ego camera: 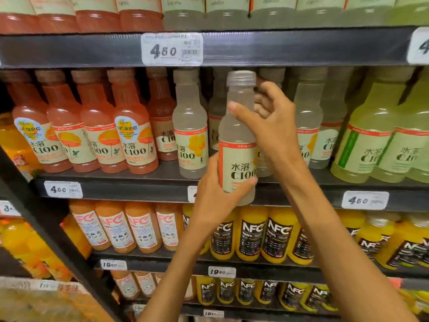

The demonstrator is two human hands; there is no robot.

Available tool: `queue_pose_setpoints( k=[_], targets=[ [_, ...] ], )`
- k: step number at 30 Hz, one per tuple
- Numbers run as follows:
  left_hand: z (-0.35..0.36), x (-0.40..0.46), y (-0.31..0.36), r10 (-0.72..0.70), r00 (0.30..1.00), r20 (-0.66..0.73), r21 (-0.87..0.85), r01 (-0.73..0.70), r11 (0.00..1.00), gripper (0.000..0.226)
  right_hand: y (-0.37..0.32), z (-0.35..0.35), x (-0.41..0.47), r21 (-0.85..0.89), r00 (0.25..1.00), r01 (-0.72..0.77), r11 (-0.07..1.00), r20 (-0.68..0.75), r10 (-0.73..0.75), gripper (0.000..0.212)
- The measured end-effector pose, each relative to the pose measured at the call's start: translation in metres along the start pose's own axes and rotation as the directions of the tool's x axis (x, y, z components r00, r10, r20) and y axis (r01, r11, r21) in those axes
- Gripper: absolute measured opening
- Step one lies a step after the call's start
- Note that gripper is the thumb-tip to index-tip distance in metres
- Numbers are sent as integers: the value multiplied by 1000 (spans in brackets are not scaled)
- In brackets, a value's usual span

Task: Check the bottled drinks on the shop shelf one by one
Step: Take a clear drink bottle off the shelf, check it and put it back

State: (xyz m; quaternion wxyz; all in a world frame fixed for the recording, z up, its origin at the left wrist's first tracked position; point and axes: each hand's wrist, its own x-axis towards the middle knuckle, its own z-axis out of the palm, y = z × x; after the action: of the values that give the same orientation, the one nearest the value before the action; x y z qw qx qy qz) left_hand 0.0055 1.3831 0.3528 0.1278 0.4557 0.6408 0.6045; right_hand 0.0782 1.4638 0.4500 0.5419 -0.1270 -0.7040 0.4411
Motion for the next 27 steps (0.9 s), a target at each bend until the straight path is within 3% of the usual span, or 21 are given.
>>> queue_pose_setpoints(
  k=[4,7,11,13,15,18,21,24,27],
  targets=[
    [1,-19,9,-32,997,72,-200,46,979,48,0,-10,-7,92,995,-83,992,56,78,51],
    [-7,-37,18,-73,981,182,-294,125,948,48,3,-19,-4,140,972,-198,970,156,175,41],
    [-14,-56,24,-210,900,382,-422,372,826,63,4,-19,-3,429,822,-558,710,404,402,42],
    [-15,-64,25,-272,860,432,-416,457,786,73,4,-13,-8,449,814,-573,686,407,415,44],
    [-17,-69,24,-283,842,460,-452,496,741,68,3,-8,-13,413,845,-517,750,388,368,39],
    [-20,-73,24,-305,880,364,-481,458,748,65,-4,-4,-20,343,900,-388,855,341,272,26],
    [-23,-71,24,-288,903,319,-476,415,775,71,-10,-1,-22,359,929,-328,874,289,230,18],
    [-26,-69,28,-236,891,389,-545,429,721,68,-12,-1,-19,475,901,-408,780,346,261,20],
    [-27,-70,33,-144,826,545,-694,541,475,69,-6,0,-18,557,801,-596,579,456,388,31]
  ],
)
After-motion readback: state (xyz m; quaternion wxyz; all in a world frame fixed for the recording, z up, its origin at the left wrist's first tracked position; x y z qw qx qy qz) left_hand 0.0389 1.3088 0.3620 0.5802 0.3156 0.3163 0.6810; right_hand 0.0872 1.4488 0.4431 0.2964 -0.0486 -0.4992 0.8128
